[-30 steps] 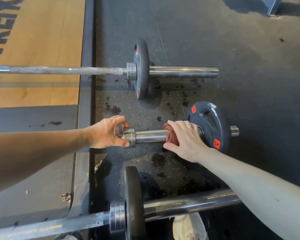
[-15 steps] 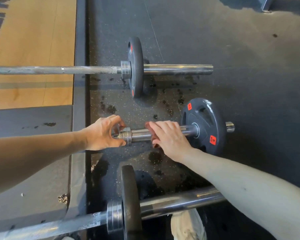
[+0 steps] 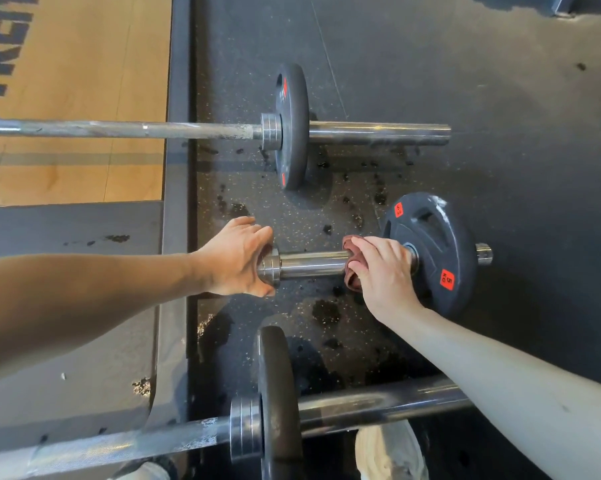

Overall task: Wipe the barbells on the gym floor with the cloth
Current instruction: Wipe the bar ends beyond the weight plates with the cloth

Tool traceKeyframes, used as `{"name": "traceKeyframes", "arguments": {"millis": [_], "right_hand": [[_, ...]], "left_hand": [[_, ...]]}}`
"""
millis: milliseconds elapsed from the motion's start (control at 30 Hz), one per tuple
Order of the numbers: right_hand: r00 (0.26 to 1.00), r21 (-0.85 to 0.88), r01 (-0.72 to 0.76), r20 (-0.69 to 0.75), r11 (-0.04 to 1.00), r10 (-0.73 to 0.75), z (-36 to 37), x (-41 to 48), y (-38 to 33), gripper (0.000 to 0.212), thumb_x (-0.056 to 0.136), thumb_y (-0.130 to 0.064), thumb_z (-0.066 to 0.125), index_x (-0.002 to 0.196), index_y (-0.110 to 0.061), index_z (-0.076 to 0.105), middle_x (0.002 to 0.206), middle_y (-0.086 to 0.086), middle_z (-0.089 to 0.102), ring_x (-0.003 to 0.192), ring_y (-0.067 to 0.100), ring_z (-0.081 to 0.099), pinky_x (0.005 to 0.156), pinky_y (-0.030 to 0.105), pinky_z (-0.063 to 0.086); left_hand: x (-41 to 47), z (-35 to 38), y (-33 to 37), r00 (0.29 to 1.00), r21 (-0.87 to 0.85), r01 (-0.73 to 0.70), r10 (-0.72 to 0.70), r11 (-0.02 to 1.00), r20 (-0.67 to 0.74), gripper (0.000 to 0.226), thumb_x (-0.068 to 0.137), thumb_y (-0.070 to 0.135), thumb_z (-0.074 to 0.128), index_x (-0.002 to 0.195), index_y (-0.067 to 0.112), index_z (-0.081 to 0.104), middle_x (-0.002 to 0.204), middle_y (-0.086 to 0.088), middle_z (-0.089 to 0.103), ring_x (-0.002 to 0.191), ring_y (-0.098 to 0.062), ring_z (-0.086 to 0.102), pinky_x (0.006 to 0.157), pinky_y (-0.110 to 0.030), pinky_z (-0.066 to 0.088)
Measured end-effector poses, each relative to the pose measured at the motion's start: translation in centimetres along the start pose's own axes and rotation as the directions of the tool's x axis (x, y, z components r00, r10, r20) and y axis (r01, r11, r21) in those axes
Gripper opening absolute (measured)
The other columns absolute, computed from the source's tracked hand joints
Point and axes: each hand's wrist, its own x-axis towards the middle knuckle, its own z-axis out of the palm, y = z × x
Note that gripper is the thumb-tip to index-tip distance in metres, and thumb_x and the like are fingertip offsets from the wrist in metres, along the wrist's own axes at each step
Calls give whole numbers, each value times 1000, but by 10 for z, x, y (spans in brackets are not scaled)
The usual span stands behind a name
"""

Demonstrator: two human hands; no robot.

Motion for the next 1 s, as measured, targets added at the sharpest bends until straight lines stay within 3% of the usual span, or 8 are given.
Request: {"name": "traceKeyframes", "arguments": {"millis": [133, 300, 400, 500, 600, 800, 933, 1000], "right_hand": [[998, 29, 65, -4, 997, -65, 7, 4, -33, 36, 101, -32, 55, 135, -20, 60, 130, -4, 58, 121, 22, 46, 106, 43, 32], [975, 117, 211, 44, 970, -217, 30, 12, -98, 42, 101, -33, 47, 136, -14, 59, 130, 0, 61, 120, 24, 51, 103, 47, 41], [953, 183, 296, 12, 937, -303, 29, 6, -86, 43, 100, -27, 48, 137, -9, 60, 134, 4, 61, 124, 25, 52, 103, 45, 41], [921, 219, 387, -51, 896, -386, 29, -5, -71, 41, 93, -13, 67, 133, -5, 64, 135, 7, 63, 127, 27, 53, 104, 45, 42], [902, 205, 431, -87, 879, -423, 32, -15, -68, 37, 96, -17, 60, 130, -4, 66, 134, 8, 64, 126, 26, 53, 104, 44, 42], [986, 176, 149, 45, 973, -160, 22, 16, -101, 36, 103, -31, 43, 120, -15, 70, 117, -1, 69, 109, 24, 57, 94, 43, 42], [974, 353, -88, 225, 931, 6, 5, 60, -122, 29, 107, -26, 46, 122, -16, 69, 121, 2, 68, 114, 21, 55, 99, 38, 42], [949, 474, -130, 313, 871, -29, 2, 70, -133, 30, 108, -25, 46, 125, -16, 69, 124, 3, 66, 117, 21, 54, 98, 34, 41]], "left_hand": [[10, -25, -4, 926, -390, 275, -133, 879, 355, 62, 60, 62, 88, 96, 33, 46, 98, 6, 60, 87, -14, 58, 76, -33, 49], [17, -26, -8, 884, -462, 377, -163, 803, 439, 59, 63, 57, 90, 103, 30, 56, 105, 3, 65, 96, -18, 62, 87, -40, 52], [10, -23, -4, 891, -482, 381, -173, 789, 421, 59, 66, 54, 89, 108, 31, 53, 109, 5, 65, 98, -16, 63, 87, -36, 52], [4, -23, 1, 892, -483, 381, -178, 788, 415, 71, 65, 55, 90, 120, 28, 53, 115, 8, 63, 104, -14, 63, 96, -38, 52], [-3, -23, 8, 891, -460, 384, -190, 800, 413, 74, 66, 58, 88, 123, 29, 51, 116, 10, 62, 105, -12, 63, 99, -38, 52], [-34, -17, 6, 926, -429, 346, -230, 834, 299, 98, 66, 65, 85, 144, 29, 39, 130, 12, 53, 116, -11, 58, 105, -34, 49], [-59, -18, -12, 941, -370, 327, -261, 870, 217, 66, 75, 50, 84, 126, 32, 48, 118, 14, 54, 104, -9, 60, 94, -30, 53], [-65, -19, -20, 956, -331, 288, -248, 899, 157, 44, 80, 37, 83, 111, 35, 52, 107, 15, 58, 95, -7, 62, 88, -32, 55]]}}
